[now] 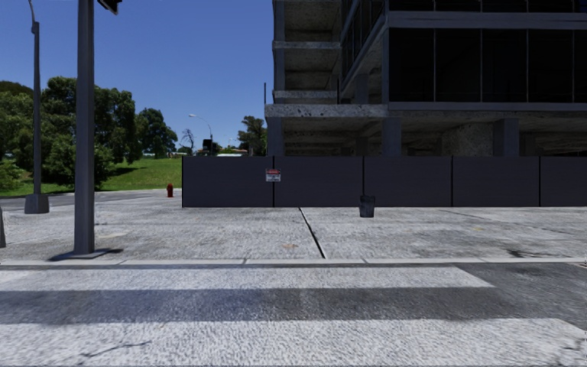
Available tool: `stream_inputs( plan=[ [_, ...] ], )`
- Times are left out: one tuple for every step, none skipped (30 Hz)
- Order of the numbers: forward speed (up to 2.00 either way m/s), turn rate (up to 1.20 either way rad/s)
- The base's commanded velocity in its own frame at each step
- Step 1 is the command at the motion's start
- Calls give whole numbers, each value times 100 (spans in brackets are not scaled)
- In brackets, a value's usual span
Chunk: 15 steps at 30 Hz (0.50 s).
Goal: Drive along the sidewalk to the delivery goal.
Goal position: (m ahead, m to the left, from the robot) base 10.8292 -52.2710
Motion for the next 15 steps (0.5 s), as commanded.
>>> stream_inputs(
  plan=[
    [172,0],
    [170,0],
    [170,0],
    [170,0],
    [170,0],
    [170,0],
    [170,0],
    [169,0],
    [169,0],
    [169,0],
    [169,0],
    [168,0],
    [168,0],
    [168,0],
    [168,0]
  ],
)
